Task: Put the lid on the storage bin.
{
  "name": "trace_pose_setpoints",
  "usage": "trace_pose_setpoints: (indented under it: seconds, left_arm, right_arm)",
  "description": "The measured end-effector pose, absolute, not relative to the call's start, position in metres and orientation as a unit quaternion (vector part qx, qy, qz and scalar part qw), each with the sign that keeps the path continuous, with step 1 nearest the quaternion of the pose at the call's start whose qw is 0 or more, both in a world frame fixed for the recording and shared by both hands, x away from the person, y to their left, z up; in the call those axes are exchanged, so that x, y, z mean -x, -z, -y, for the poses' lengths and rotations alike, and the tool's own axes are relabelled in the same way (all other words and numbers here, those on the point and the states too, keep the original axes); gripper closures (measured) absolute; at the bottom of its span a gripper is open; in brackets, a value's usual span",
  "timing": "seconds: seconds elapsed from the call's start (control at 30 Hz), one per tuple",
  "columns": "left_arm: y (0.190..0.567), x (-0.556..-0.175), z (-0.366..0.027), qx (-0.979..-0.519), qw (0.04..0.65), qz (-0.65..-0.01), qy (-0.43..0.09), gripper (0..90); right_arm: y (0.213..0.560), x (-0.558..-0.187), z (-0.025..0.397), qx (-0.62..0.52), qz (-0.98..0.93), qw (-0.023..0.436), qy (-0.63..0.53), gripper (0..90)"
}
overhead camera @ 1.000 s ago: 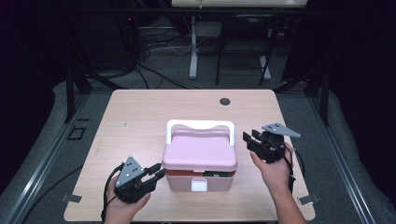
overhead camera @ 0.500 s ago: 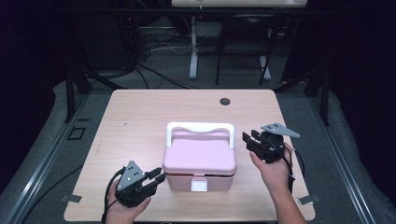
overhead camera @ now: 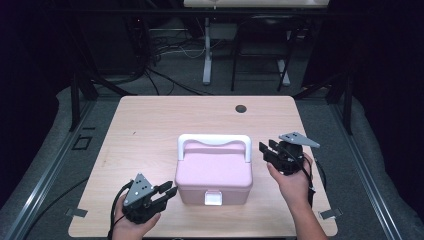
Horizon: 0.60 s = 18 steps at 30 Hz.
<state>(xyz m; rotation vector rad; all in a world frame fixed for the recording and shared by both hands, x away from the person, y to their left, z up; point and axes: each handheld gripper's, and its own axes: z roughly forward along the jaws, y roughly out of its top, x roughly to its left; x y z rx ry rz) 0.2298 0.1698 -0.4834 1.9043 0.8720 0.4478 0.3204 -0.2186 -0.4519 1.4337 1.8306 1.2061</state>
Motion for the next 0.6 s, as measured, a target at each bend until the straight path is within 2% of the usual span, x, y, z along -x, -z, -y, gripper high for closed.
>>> trace_pose_setpoints:
  seconds: [0.4,0.6]
  left_arm:
    - [0.487,-0.235,-0.175,-0.775,0.479,-0.368,-0.185,71.1]
    - [0.489,-0.239,-0.181,-0.769,0.477,-0.38,-0.19,67.2]
  right_arm:
    - [0.452,-0.32,0.219,-0.528,-0.677,0.256,-0.445,60.8]
    - [0.451,-0.32,0.22,-0.528,-0.676,0.256,-0.447,60.1]
